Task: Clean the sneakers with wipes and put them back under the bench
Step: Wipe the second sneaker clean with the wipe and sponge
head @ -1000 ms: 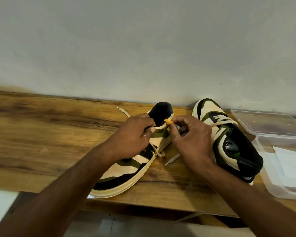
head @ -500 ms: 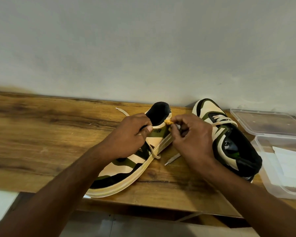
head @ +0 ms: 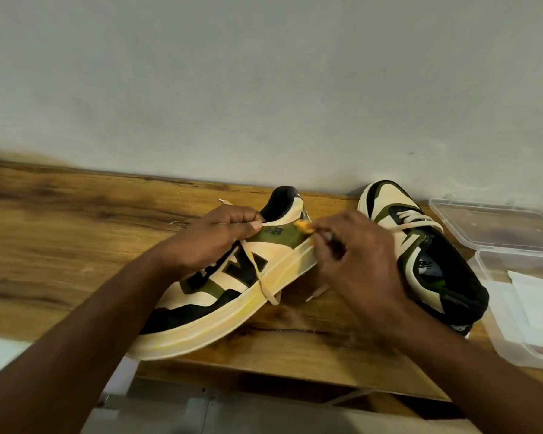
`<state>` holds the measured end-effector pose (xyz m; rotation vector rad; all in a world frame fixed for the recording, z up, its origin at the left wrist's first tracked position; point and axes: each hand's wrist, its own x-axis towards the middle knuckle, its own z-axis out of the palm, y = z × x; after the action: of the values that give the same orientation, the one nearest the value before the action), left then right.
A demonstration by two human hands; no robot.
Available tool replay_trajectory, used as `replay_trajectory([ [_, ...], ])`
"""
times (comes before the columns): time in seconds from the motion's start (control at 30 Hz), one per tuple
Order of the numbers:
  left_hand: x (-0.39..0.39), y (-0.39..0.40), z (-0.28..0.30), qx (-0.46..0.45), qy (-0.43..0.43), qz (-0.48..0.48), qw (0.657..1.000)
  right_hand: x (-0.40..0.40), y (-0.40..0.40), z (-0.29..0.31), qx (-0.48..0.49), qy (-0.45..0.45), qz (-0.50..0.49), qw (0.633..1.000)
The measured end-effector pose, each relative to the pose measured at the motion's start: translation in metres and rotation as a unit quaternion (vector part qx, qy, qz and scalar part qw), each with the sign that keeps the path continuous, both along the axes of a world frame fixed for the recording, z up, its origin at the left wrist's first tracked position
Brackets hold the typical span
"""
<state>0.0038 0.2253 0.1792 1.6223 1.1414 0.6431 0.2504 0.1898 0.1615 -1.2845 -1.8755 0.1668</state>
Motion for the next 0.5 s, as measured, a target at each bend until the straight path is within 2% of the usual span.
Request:
replay_trajectory([
  [0.1,0.001,-0.001,0.001,-0.006,0.008,-0.016,1.0,0.006,0.011,-0.004,-0.023,0.026,-0.047,0.998],
  [0.23,0.0,0.001,0.003,-0.004,0.025,-0.007,1.0,-0.008,-0.007,0.001,0.003,0.04,-0.008,0.999],
  [0.4,-0.001,0.001,0.004,-0.009,0.015,-0.011,1.0,-0.033,-0.033,0.0,0.005,-0.065,0.107,0.992],
  [0.5,-0.001,0.001,0.004,-0.007,0.023,-0.01,1.0,-0.018,-0.013,0.004,0.021,-0.018,0.057,0.998],
])
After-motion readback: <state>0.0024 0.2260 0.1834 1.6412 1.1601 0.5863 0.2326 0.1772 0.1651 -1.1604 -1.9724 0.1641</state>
